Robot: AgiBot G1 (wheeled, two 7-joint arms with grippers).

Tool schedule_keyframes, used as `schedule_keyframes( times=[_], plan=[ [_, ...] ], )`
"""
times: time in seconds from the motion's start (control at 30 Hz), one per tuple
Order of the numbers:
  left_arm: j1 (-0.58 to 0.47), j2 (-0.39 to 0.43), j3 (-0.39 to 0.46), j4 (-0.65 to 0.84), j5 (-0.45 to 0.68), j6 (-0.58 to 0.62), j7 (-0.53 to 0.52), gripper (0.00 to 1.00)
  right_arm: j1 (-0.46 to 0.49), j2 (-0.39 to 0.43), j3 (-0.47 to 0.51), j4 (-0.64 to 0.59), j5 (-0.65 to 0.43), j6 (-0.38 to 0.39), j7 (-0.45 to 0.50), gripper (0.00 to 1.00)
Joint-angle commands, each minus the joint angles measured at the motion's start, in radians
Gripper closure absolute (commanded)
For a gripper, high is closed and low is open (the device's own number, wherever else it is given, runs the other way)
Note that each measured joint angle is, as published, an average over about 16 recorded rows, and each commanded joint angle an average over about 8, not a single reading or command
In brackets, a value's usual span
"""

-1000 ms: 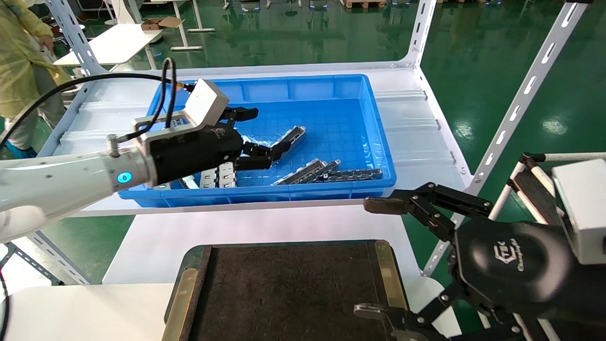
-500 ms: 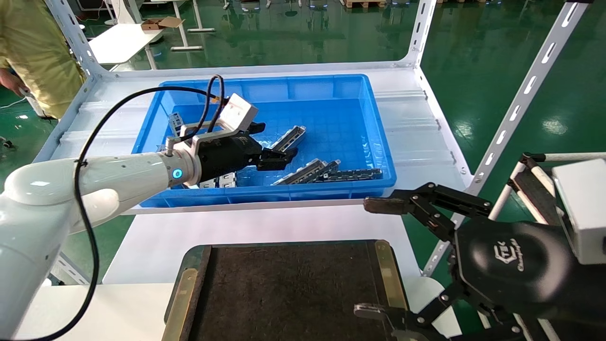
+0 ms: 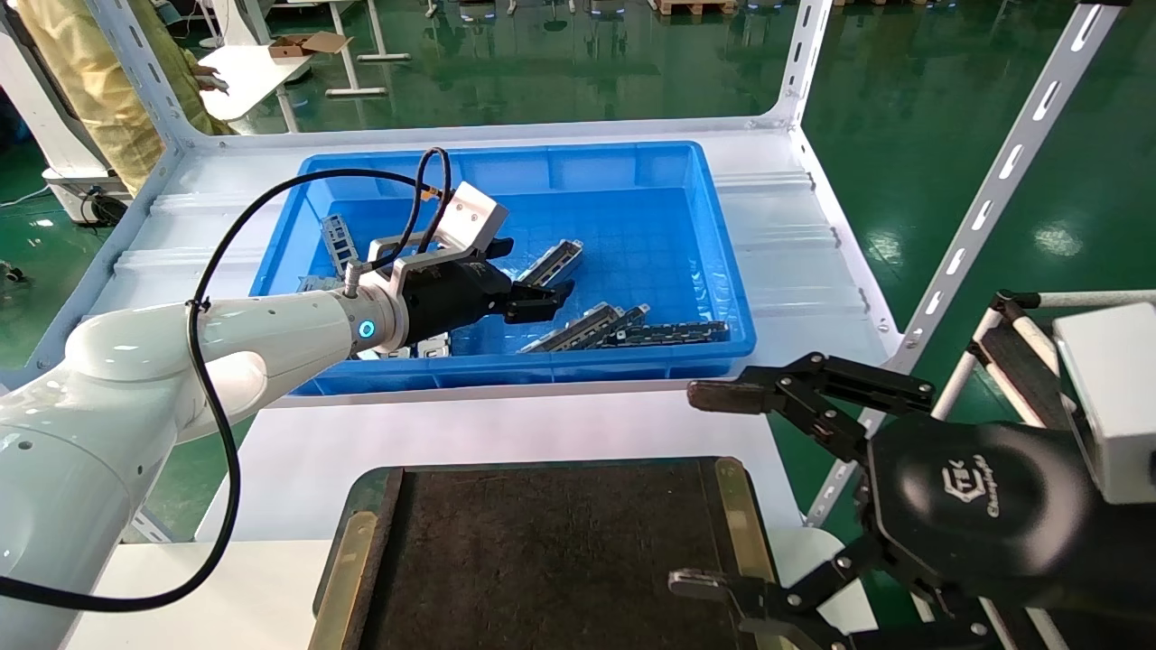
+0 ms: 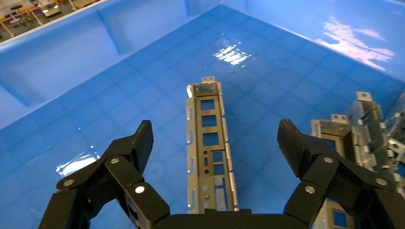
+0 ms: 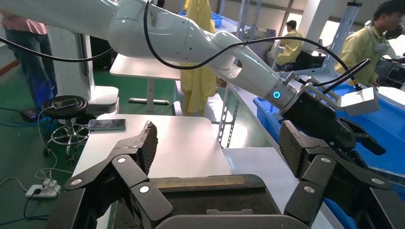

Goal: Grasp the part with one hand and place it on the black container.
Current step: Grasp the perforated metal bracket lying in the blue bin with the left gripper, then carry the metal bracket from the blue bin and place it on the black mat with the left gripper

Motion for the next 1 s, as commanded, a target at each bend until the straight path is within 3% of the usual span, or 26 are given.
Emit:
schedule_keyframes(
  times=[0.03, 1.0],
  plan=[
    [0.001, 0.002, 0.006, 0.006, -0.007, -0.009, 0.004, 1.00, 0.000, 0.000, 0.000, 0.000, 0.000, 0.000, 0.000, 1.00],
    [0.013, -0.002, 0.119, -0.001, -0.096, -0.052, -0.006, 1.00, 0.000, 0.000, 0.000, 0.000, 0.000, 0.000, 0.000, 1.00]
  ],
)
